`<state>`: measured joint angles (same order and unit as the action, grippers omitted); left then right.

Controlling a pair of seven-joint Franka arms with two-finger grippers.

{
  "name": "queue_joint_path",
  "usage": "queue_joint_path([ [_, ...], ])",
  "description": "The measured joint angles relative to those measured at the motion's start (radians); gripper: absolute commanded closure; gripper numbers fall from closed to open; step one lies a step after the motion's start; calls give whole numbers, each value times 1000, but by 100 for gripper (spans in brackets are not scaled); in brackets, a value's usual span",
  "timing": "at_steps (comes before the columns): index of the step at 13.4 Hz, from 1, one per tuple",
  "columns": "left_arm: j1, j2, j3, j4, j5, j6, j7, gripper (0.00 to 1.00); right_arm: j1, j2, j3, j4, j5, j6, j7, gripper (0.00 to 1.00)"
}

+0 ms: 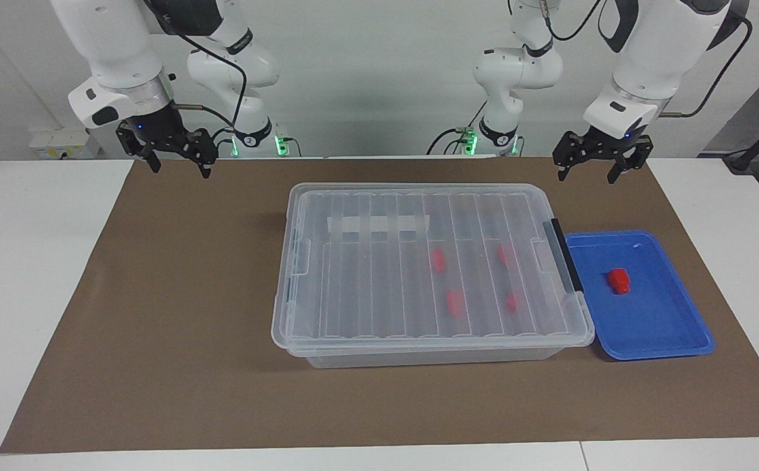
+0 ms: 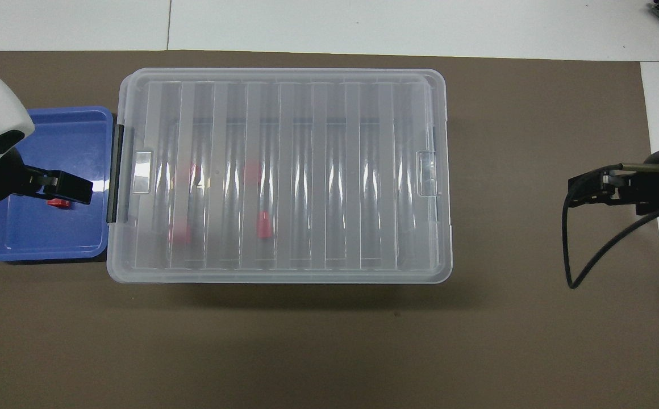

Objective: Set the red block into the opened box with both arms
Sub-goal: 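Move the right gripper toward the edge of the clear lid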

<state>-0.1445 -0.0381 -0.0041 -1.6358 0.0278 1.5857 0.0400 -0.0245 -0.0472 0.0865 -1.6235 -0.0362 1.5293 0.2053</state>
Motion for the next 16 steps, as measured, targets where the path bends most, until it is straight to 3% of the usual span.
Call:
queue_joint_path([
  [10, 0, 0, 0, 0, 0, 0, 0, 0, 6, -5, 4, -28, 0, 57, 0, 0],
  [16, 0, 0, 0, 0, 0, 0, 0, 0, 78, 0, 15, -144, 1, 296, 89, 0],
])
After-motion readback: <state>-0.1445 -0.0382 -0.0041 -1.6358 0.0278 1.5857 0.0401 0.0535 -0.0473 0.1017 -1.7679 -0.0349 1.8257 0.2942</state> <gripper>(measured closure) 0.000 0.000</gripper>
